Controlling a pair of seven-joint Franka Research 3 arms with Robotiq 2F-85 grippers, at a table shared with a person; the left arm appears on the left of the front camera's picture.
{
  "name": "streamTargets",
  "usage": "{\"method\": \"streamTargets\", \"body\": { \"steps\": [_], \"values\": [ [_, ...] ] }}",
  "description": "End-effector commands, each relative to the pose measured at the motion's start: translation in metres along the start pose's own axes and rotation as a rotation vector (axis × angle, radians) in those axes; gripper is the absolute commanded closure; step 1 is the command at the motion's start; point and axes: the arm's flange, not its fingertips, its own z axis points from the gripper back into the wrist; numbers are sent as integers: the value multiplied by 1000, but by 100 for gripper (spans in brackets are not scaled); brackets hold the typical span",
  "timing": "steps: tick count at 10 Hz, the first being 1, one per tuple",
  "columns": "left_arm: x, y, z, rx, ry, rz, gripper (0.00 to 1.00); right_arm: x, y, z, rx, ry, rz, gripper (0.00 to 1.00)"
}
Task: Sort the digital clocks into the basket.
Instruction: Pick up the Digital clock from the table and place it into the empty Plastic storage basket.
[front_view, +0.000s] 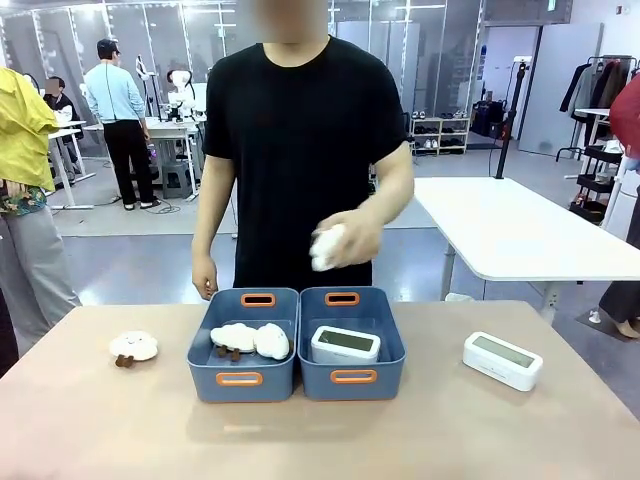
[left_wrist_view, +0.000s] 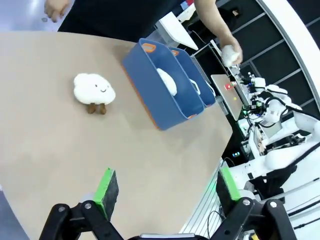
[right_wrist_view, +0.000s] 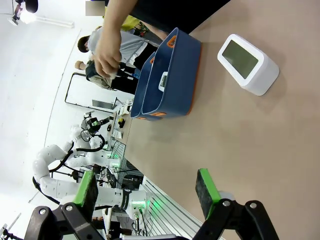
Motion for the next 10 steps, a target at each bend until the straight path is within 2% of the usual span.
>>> {"method": "streamTargets", "body": {
  "steps": [1,7,8,9,10],
  "values": [
    [5,-12,-1,7,16,-2,0,0,1,1,8,-1,4,0],
    [5,-12,-1,7,16,-2,0,0,0,0,0,0,0,0],
    [5,-12,-1,7,16,-2,0,10,15,-6,-96,120,114,0],
    [5,-12,-1,7,16,-2,0,34,29,-23,-202,260,155,0],
    [5,-12,-1,7,16,-2,0,54,45,-46,-270,341,210,0]
  ]
}}
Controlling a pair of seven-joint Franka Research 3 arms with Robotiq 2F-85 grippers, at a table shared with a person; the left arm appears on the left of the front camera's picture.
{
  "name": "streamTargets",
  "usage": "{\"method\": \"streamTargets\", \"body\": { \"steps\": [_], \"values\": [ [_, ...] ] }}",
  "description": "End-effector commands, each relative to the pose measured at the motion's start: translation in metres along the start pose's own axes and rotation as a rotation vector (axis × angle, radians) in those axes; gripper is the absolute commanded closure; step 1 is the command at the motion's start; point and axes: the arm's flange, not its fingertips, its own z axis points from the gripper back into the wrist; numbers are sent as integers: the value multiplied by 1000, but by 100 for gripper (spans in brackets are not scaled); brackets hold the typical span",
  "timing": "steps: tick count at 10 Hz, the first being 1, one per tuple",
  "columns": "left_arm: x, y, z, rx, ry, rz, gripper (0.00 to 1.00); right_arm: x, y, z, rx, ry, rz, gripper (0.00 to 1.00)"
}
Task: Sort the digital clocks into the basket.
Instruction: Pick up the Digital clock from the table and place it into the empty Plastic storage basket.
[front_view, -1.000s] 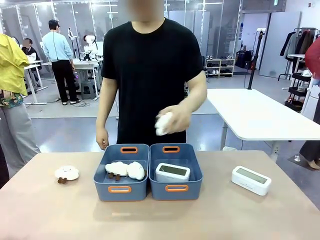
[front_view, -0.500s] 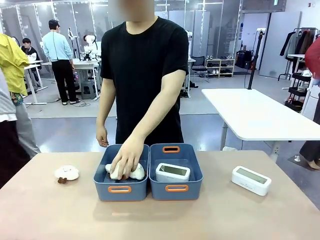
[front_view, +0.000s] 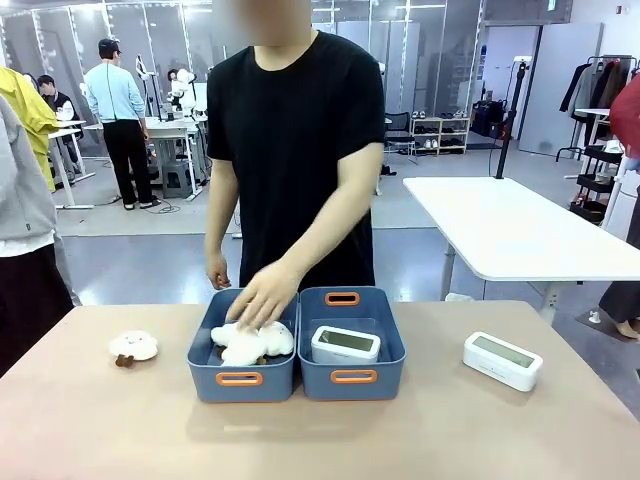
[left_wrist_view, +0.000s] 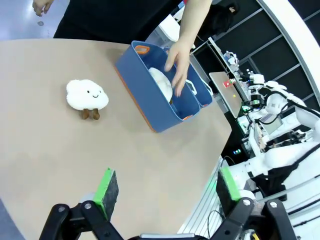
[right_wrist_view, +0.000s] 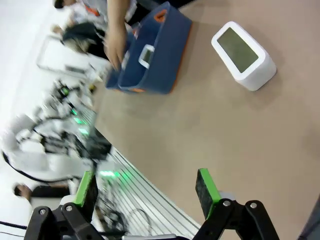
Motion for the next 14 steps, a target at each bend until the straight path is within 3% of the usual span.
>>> {"method": "streamTargets", "body": {
  "steps": [1,6,7,8,9,11,12,14],
  "values": [
    [0,-3,1,10,13,16,0,47,33,-33,-166,179,137,0],
    [0,-3,1,10,13,16,0,99,78,-143,-595,473,648,0],
    [0,-3,1,10,13,16,0,102,83,-159,-618,532,738,0],
    [0,-3,1,10,13,16,0,114,69,-176,-739,527,838,0],
    [0,-3,1,10,13,16,0,118,55,-186,-782,543,868,0],
    [0,-3,1,10,13,16,0,118,32,-204,-680,590,837,0],
    [0,-3,1,10,13,16,0,126,7,-212,-701,637,858,0],
    [0,-3,1,10,13,16,0,132,-5,-215,-663,630,817,0]
  ]
}}
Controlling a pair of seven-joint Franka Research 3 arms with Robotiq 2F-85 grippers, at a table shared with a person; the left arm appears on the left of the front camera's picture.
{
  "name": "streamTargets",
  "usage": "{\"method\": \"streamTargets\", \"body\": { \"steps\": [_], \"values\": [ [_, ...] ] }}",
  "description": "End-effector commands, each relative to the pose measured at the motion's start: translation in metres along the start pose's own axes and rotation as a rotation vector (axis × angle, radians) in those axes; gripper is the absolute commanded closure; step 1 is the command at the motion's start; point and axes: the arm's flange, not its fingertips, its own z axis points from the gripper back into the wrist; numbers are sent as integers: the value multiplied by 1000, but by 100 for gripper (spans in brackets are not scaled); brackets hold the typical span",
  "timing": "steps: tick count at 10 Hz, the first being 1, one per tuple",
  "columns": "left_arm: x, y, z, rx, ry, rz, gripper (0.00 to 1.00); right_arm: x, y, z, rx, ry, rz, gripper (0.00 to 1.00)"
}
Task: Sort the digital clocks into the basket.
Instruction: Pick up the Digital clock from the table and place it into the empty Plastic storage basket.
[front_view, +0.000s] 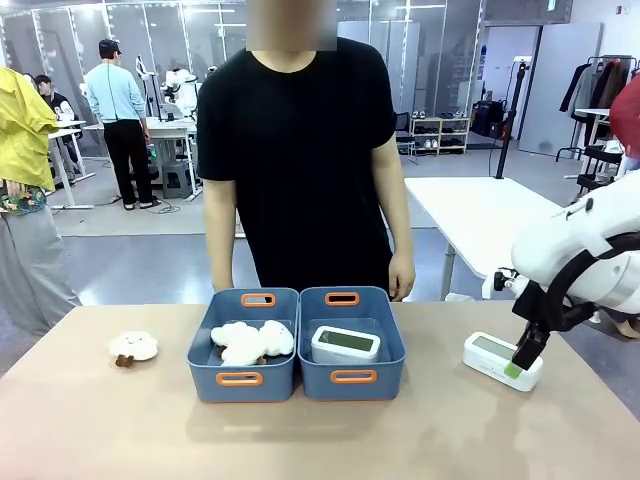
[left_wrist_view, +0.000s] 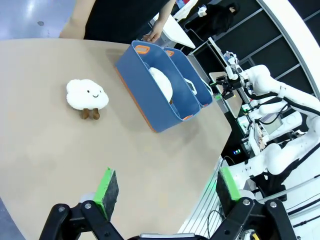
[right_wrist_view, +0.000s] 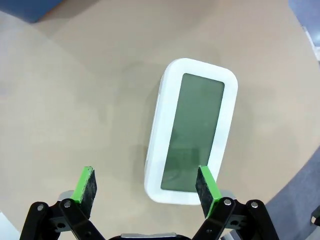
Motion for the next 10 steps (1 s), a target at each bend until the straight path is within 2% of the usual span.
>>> {"method": "streamTargets", "body": {
  "steps": [1,4,6,10],
  "values": [
    [0,-3,1,10,13,15,0,3,-17,1,-3,-13,22,0],
    [0,-3,1,10,13,15,0,1,-41,-15,-22,-16,-8,0],
    [0,-3,1,10,13,15,0,-3,-54,-13,58,-34,-23,0],
    [0,-3,1,10,13,15,0,-1,-58,-30,132,19,-22,0]
  ]
}}
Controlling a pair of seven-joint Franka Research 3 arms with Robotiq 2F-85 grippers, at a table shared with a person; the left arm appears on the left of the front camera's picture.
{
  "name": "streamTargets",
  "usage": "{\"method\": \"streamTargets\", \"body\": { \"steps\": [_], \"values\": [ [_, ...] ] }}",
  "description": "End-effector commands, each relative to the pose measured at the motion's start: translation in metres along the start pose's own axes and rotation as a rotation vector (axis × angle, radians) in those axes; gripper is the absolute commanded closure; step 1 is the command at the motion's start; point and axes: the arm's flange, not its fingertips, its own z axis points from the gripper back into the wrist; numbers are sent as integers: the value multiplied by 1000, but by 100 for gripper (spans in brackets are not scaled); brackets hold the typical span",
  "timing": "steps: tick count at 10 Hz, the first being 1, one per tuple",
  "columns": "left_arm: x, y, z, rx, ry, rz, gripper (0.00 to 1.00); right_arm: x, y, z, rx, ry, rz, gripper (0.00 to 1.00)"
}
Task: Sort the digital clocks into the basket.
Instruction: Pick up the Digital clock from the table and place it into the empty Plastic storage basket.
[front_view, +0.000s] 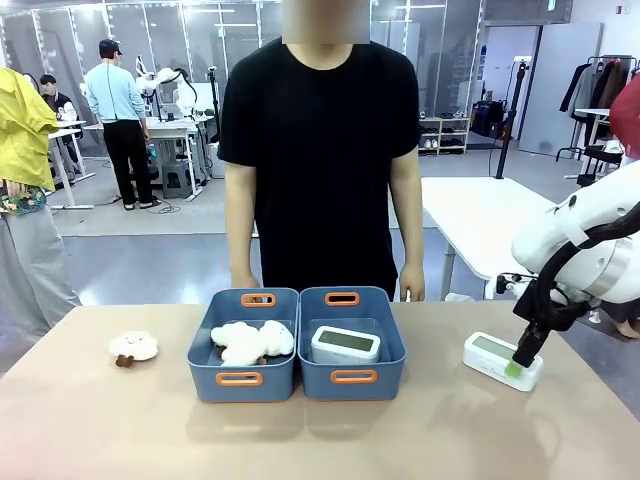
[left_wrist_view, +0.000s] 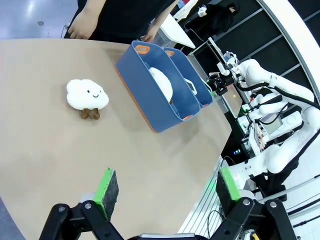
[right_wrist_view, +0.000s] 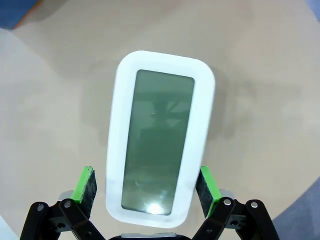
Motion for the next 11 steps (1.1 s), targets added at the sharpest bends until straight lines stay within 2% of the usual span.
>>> {"method": "streamTargets", "body": {
  "steps": [1,2,3,4,5,7,8,9,10,11],
  "values": [
    [0,-3,1,10,13,15,0,3,-7,-7,1,21,13,0],
    [0,-3,1,10,13,15,0,3,-7,-14,-17,39,24,35],
    [0,-3,1,10,13,15,0,4,-5,-17,-6,23,10,60],
    [0,-3,1,10,13,15,0,2,-4,-15,-13,30,18,95],
    [0,-3,1,10,13,15,0,1,-4,-12,-18,42,13,100],
    [0,-3,1,10,13,15,0,-3,-1,12,35,24,-7,100],
    [0,-3,1,10,13,15,0,-2,7,42,84,-73,-31,100],
    [0,-3,1,10,13,15,0,2,14,79,27,-117,-47,100],
    [0,-3,1,10,13,15,0,8,25,111,22,-174,-31,100],
    [0,-3,1,10,13,15,0,20,39,137,72,-234,-18,100]
  ]
}}
